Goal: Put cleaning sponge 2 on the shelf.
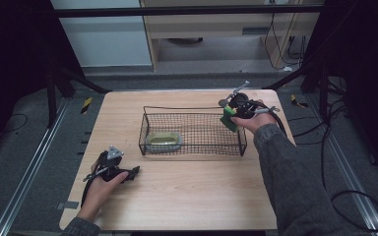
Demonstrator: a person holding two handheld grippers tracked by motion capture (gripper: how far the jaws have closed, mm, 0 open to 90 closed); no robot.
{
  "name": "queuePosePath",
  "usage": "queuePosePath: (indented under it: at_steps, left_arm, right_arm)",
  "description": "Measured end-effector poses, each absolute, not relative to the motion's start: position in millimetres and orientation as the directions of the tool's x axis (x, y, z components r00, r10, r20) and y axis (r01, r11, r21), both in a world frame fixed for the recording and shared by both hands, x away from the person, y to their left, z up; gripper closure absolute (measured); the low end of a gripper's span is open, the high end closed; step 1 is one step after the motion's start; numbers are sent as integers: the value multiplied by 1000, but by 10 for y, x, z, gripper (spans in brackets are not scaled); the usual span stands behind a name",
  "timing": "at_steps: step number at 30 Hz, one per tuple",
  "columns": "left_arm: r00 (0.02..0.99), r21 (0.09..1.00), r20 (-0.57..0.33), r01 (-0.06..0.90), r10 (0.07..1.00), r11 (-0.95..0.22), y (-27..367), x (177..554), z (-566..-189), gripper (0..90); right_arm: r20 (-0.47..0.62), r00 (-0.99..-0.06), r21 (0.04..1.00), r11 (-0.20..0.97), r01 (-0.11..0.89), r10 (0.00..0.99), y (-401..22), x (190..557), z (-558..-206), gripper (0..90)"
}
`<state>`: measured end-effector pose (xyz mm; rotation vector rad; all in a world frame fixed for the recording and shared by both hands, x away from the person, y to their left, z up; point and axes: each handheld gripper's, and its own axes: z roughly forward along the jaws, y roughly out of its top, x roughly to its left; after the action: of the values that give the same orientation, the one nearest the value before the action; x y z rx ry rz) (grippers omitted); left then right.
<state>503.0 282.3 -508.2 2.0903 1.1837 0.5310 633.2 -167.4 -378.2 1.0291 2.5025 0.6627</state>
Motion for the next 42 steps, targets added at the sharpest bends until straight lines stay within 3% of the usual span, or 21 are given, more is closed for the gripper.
queuePosePath:
  at_steps: [42]
  left_arm:
    - [512, 715, 25, 591, 859, -373, 2828, 5034, -5080, 21]
  right_arm:
    - [-145, -665, 508, 632, 585, 732, -1668, 6446, -4190, 619]
